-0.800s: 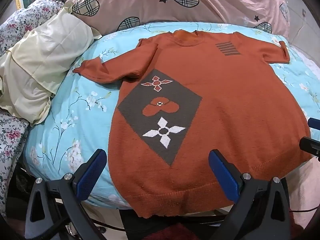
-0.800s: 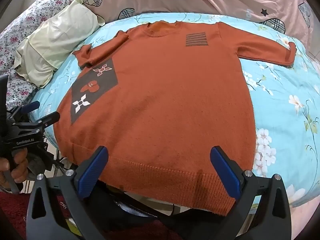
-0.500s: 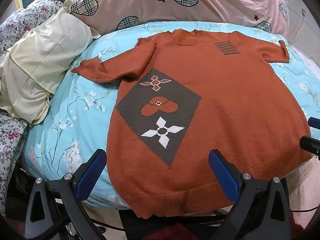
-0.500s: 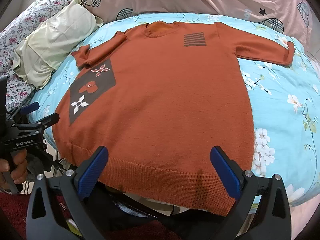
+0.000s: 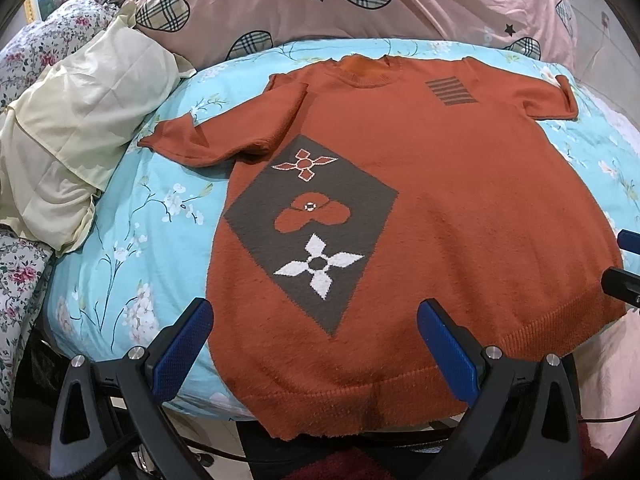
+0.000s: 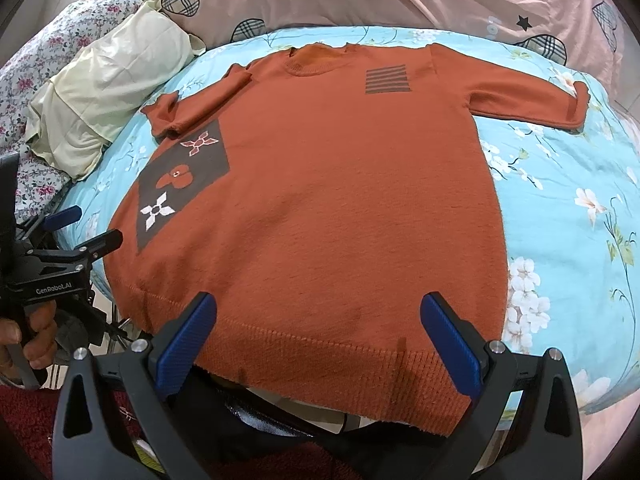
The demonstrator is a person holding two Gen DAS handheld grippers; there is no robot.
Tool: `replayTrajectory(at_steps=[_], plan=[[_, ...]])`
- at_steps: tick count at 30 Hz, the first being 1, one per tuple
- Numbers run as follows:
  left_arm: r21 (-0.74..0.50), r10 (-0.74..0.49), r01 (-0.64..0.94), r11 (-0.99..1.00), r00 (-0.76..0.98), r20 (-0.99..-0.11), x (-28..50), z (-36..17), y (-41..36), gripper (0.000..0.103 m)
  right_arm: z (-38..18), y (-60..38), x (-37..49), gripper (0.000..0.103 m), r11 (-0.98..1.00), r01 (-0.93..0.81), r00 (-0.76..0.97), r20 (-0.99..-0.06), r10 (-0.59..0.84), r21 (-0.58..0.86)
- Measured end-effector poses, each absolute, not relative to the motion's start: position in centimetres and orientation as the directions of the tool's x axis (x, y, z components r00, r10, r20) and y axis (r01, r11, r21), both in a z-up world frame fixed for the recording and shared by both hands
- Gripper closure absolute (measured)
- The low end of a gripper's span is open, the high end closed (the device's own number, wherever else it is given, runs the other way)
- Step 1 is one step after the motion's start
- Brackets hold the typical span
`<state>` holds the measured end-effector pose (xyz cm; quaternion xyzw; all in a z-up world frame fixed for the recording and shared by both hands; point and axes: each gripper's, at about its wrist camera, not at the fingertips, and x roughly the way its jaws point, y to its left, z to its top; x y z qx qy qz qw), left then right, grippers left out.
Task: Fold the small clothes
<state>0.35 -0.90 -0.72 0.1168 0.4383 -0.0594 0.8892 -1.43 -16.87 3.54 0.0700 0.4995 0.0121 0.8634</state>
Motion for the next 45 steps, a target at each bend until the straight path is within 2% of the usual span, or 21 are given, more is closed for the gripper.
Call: replayTrajectory(at_steps=[12, 20, 23, 30, 33, 36, 38, 41, 43, 45], plan=[[0.178, -0.003, 0.229, 0.957, 0.623, -0.783, 2.2, -1.4, -1.9, 0.001, 3.4, -19.0, -1.1, 0.001, 0.989, 0.084, 0.497, -0.865, 0.066, 0.124], [0.189, 0.009, 0.240, 0.952, 0.596, -0.803, 5.4, -1.9, -2.5, 0.001, 3.2, -23.9, -0.2, 0.002, 0.955, 0.212, 0.502, -0.862, 0.075, 0.207], [0.192, 0.019, 0.232, 0.954, 0.591, -0.807, 6.8, -1.9, -2.8, 0.001, 2.8, -26.5, 0.3, 0.006, 0.928, 0.245, 0.557, -0.824, 0.101, 0.280], [0.208, 0.042, 0.227, 0.951, 0.574, -0.818, 9.1, -2.2, -3.2, 0.001, 3.1, -32.3, 1.5, 0.010, 0.899, 0.336, 0.568, -0.822, 0.043, 0.280], [0.209, 0.044, 0.228, 0.951, 0.569, -0.821, 9.9, -2.3, -3.5, 0.001, 3.5, -35.4, 2.2, 0.015, 0.883, 0.378, 0.574, -0.819, 0.011, 0.277], [0.211, 0.044, 0.229, 0.950, 0.571, -0.820, 10.7, -2.1, -3.7, 0.001, 4.0, -39.5, 3.5, 0.025, 0.860, 0.429, 0.587, -0.809, -0.033, 0.276], [0.214, 0.046, 0.231, 0.949, 0.571, -0.820, 11.0, -2.1, -3.9, 0.001, 4.2, -42.6, 4.6, 0.033, 0.839, 0.465, 0.598, -0.799, -0.062, 0.282], [0.221, 0.052, 0.235, 0.947, 0.565, -0.823, 11.8, -2.2, -4.4, 0.001, 4.2, -48.3, 6.5, 0.053, 0.789, 0.527, 0.622, -0.776, -0.103, 0.317], [0.226, 0.057, 0.238, 0.945, 0.559, -0.827, 12.4, -2.4, -4.7, 0.001, 4.0, -51.9, 7.8, 0.061, 0.747, 0.569, 0.631, -0.765, -0.130, 0.343], [0.230, 0.061, 0.242, 0.943, 0.553, -0.831, 12.9, -2.6, -5.0, 0.001, 3.5, -55.4, 10.0, 0.061, 0.708, 0.612, 0.628, -0.760, -0.164, 0.352]])
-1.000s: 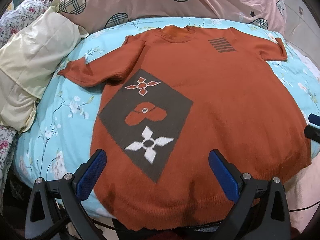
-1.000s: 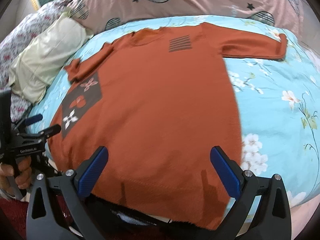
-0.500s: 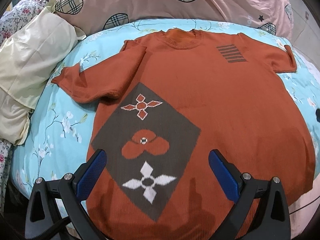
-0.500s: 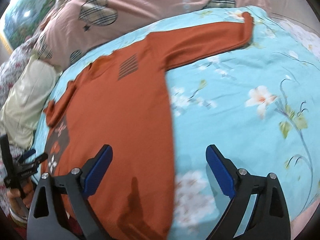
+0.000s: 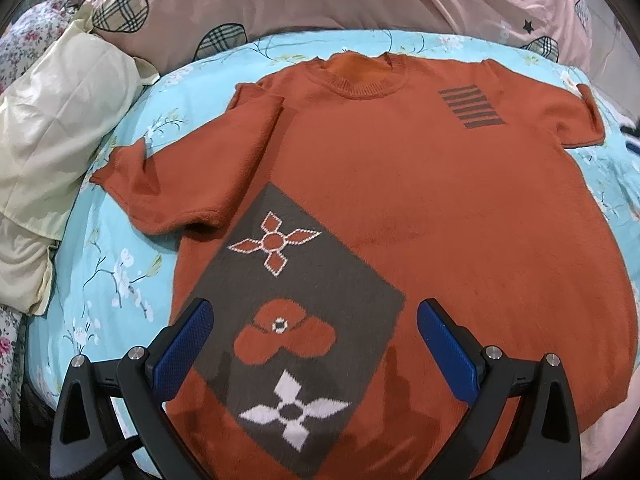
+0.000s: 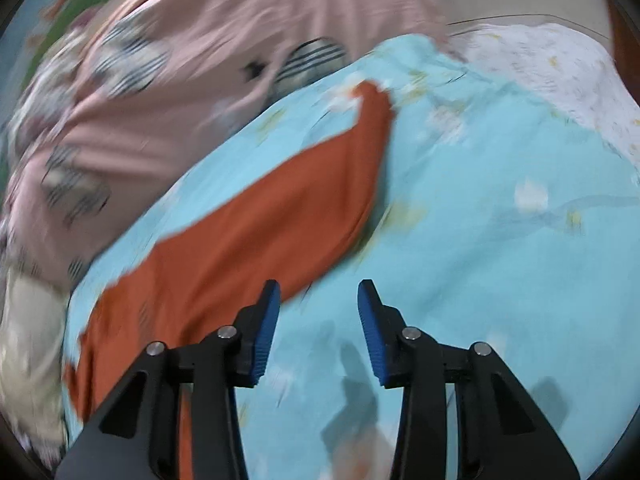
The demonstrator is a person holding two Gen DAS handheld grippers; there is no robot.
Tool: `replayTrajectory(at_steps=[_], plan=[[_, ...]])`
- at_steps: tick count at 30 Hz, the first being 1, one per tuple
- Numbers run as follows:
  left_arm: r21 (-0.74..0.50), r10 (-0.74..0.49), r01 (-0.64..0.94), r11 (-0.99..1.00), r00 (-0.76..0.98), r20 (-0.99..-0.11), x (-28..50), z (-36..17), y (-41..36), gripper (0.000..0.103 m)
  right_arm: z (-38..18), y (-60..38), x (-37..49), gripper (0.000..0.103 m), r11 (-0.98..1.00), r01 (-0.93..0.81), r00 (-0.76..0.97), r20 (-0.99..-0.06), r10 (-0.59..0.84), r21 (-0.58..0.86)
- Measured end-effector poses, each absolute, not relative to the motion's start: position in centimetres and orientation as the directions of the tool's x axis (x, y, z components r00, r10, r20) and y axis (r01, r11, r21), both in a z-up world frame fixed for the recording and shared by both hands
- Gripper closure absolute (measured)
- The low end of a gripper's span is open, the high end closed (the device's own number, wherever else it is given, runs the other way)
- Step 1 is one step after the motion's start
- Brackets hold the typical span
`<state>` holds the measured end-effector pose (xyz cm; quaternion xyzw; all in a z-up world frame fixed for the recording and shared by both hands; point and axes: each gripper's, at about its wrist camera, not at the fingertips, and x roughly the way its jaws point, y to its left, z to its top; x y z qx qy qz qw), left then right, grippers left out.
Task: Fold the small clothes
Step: 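Grasp the sweater sleeve cuff with the right gripper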
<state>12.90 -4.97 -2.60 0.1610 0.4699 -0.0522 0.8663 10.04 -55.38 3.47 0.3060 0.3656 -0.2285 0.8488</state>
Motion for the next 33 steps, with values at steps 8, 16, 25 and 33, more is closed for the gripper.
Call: replayTrajectory(at_steps=[8, 16, 25, 33], plan=[[0.236, 0.077, 0.236, 0.943, 0.532, -0.843, 16.4, -3.7, -6.2, 0.001, 1.4, -64.4, 16.6, 0.061, 0.611, 0.694, 0.624, -0.742, -0.247, 0.381], [0.218, 0.061, 0.237, 0.947, 0.533, -0.844, 18.2, -4.2, -6.8, 0.001, -0.2, -67.4, 19.1, 0.092, 0.596, 0.639, 0.688, -0.708, -0.160, 0.486], [0.143, -0.012, 0.252, 0.957, 0.529, -0.849, 17.9, -4.6, -6.0, 0.001, 4.3, -54.7, 21.0, 0.095, 0.753, 0.399, 0.763, -0.645, 0.044, 0.523], [-0.053, -0.183, 0.255, 0.965, 0.515, -0.837, 17.9, -4.0, -3.5, 0.001, 3.7, -34.5, 25.4, 0.095, 0.761, 0.068, 0.703, -0.572, 0.422, 0.645]])
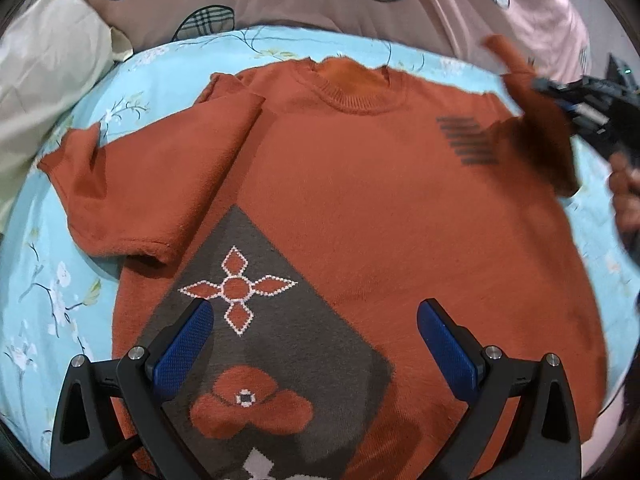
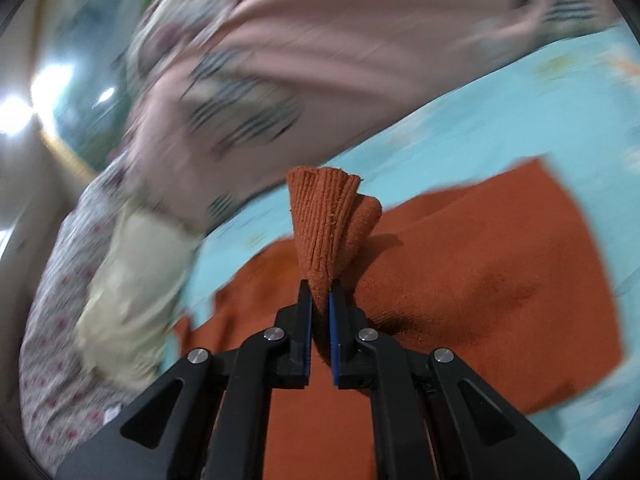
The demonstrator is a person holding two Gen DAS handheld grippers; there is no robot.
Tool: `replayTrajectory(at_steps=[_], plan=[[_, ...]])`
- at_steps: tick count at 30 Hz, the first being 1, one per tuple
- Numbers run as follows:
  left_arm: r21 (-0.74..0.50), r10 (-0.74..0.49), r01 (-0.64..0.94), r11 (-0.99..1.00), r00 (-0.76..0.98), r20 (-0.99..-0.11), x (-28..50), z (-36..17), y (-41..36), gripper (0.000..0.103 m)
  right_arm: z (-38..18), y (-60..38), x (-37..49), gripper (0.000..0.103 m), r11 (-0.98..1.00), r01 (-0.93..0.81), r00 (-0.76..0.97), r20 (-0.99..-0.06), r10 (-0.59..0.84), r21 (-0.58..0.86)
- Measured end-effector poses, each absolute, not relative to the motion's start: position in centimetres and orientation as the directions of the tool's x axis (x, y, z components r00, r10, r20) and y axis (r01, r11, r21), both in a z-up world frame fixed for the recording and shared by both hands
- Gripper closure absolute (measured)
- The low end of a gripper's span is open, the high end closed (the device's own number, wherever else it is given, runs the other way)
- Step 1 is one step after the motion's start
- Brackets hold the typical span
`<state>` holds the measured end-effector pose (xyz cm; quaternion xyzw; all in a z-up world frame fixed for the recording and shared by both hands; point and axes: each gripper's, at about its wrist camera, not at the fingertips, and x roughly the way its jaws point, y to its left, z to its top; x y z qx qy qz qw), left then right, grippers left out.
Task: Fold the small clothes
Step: 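Fold the held sleeve across the sweater body and release with the right gripper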
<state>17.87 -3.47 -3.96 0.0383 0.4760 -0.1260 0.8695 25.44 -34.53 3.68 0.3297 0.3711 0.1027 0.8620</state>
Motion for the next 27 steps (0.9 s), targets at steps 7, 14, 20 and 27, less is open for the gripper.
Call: replayTrajectory(at_steps=[7, 14, 20, 27], plan=[[-0.235, -0.349, 0.282, 0.930, 0.476, -0.807, 18.4, -4.5, -1.6, 0.001, -1.9, -20.6, 29.8, 0.095, 0.732, -0.032, 0.531, -0.609, 0.589, 0.680], [-0.408, -0.475, 0.243, 0.880, 0.412, -0.778, 22.5, -6.4, -1.4, 0.001, -5.0, -17.4, 30.1, 0.083, 0.729, -0.021, 0.414, -0.658, 0.629, 0.684], [-0.471, -0.515, 0.210, 0.857, 0.402, -0.757, 27.7, -7.9, -3.3, 0.001, -2.6, -22.0, 25.5, 0.065, 0.753, 0.027, 0.541, -0.643, 0.542, 0.657], [-0.388, -0.428, 0.183, 0.903, 0.427, -0.796, 29.5, -8.8, -4.8, 0.034, -1.7, -27.2, 20.9, 0.060, 0.735, 0.150, 0.620, -0.641, 0.451, 0.662]])
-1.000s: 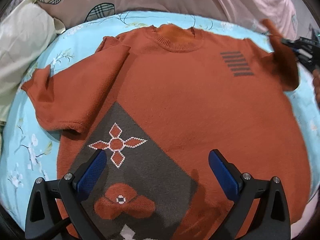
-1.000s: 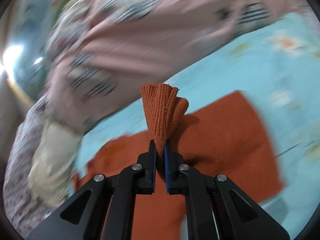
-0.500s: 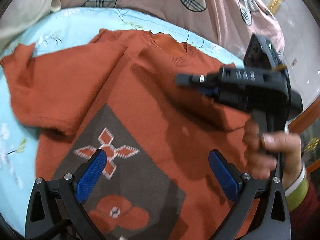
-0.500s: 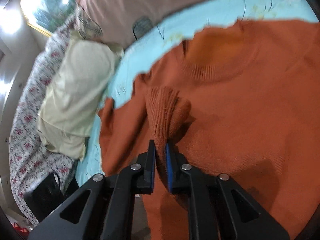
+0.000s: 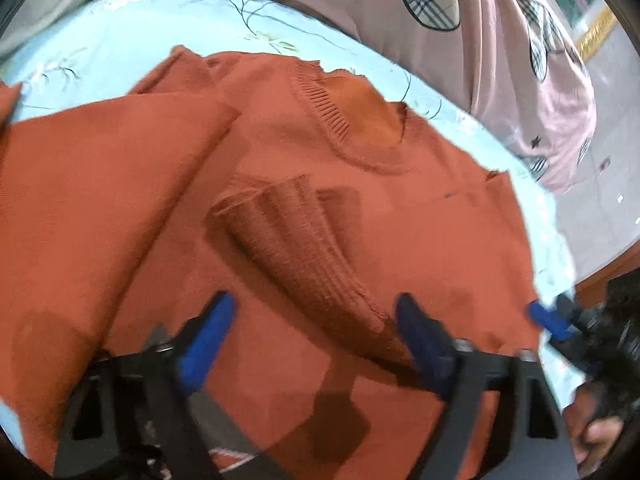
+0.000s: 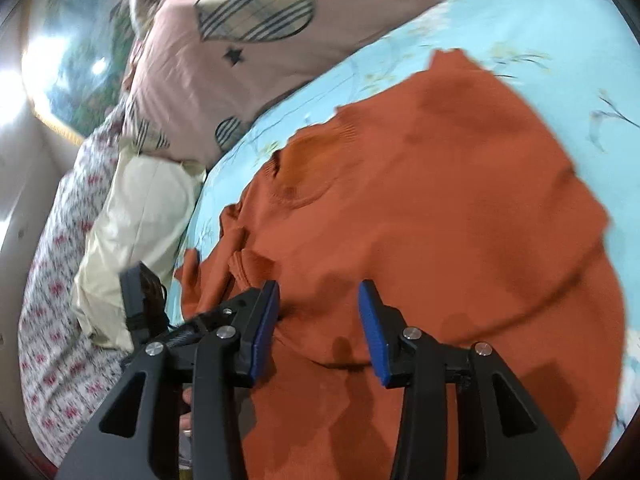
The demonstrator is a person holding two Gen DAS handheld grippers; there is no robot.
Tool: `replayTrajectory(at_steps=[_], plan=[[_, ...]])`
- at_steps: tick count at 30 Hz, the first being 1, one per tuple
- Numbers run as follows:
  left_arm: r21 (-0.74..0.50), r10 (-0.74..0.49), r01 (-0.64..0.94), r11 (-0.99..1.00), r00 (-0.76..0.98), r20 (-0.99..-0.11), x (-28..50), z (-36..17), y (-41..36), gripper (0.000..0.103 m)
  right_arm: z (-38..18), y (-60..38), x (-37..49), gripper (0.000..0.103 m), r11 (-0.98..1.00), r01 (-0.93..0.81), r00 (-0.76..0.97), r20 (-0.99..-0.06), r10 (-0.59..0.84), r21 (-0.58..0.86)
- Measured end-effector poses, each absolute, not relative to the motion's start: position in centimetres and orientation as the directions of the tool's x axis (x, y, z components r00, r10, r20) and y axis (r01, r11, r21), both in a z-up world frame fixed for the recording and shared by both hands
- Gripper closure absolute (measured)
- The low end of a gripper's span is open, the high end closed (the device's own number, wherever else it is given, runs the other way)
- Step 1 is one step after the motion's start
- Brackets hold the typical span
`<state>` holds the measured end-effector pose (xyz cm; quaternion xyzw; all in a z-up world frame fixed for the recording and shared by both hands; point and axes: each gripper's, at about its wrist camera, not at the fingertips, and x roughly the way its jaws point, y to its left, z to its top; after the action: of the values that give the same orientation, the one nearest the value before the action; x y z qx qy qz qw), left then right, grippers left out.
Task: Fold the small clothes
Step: 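Fold the held sleeve across the sweater body and release with the right gripper, then grasp the other sleeve cuff with the left gripper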
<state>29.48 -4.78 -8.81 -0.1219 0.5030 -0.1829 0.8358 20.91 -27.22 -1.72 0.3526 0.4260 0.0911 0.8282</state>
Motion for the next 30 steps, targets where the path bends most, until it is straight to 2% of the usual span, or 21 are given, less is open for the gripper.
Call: replayTrajectory(at_steps=[2, 5, 7, 9, 11, 12, 14, 15, 16, 18, 19, 21, 24, 30], plan=[[-0.352, -0.403, 0.195, 0.915, 0.434, -0.806, 28.3, -8.8, -4.0, 0.045, -1.3, -27.9, 20.0, 0.059, 0.732, 0.153, 0.639, -0.631, 0.439, 0.664], [-0.375, -0.420, 0.190, 0.907, 0.426, -0.801, 26.4, -8.3, -2.1, 0.047, -0.5, -28.1, 18.9, 0.056, 0.732, 0.151, 0.658, -0.620, 0.428, 0.665], [-0.414, -0.458, 0.198, 0.889, 0.408, -0.789, 25.9, -8.3, -1.7, 0.034, -0.1, -28.2, 18.2, 0.055, 0.724, 0.143, 0.669, -0.605, 0.432, 0.675], [-0.428, -0.471, 0.197, 0.882, 0.384, -0.794, 26.4, -8.3, -2.0, 0.028, 0.2, -28.0, 17.9, 0.054, 0.726, 0.137, 0.675, -0.600, 0.429, 0.674], [-0.445, -0.479, 0.179, 0.877, 0.386, -0.788, 27.6, -8.4, -2.4, 0.028, 0.7, -27.9, 17.8, 0.054, 0.736, 0.132, 0.680, -0.601, 0.421, 0.664], [-0.455, -0.485, 0.172, 0.873, 0.393, -0.781, 28.3, -8.6, -2.6, 0.030, 0.9, -27.8, 17.7, 0.054, 0.739, 0.134, 0.682, -0.603, 0.414, 0.660], [-0.463, -0.492, 0.176, 0.868, 0.420, -0.763, 29.7, -9.1, -2.8, 0.054, 1.2, -28.3, 17.3, 0.053, 0.741, 0.144, 0.690, -0.603, 0.400, 0.655], [-0.456, -0.488, 0.183, 0.871, 0.421, -0.764, 30.2, -9.3, -2.9, 0.089, 1.3, -28.6, 17.1, 0.053, 0.742, 0.151, 0.695, -0.604, 0.390, 0.653], [-0.463, -0.504, 0.202, 0.863, 0.410, -0.760, 30.5, -9.2, -2.9, 0.097, 1.5, -29.1, 16.8, 0.053, 0.747, 0.162, 0.700, -0.609, 0.373, 0.644], [-0.433, -0.480, 0.214, 0.876, 0.481, -0.734, 29.8, -7.9, -2.0, 0.098, 1.9, -30.3, 16.5, 0.053, 0.765, 0.181, 0.707, -0.622, 0.336, 0.618], [-0.352, -0.418, 0.226, 0.908, 0.546, -0.726, 29.2, -7.0, -1.3, 0.098, 2.1, -31.0, 16.4, 0.053, 0.778, 0.193, 0.712, -0.631, 0.309, 0.598], [-0.280, -0.355, 0.218, 0.935, 0.587, -0.728, 29.1, -6.8, -0.1, 0.098, 2.3, -32.6, 16.9, 0.049, 0.812, 0.241, 0.708, -0.669, 0.227, 0.531], [-0.302, -0.364, 0.204, 0.931, 0.573, -0.734, 30.0, -7.3, 2.0, 0.098, 1.5, -34.8, 19.3, 0.047, 0.836, 0.289, 0.677, -0.717, 0.167, 0.467], [-0.262, -0.339, 0.214, 0.941, 0.600, -0.725, 29.8, -7.3, 2.5, 0.098, -2.9, -36.7, 26.6, 0.047, 0.861, 0.307, 0.565, -0.806, 0.177, 0.405]])
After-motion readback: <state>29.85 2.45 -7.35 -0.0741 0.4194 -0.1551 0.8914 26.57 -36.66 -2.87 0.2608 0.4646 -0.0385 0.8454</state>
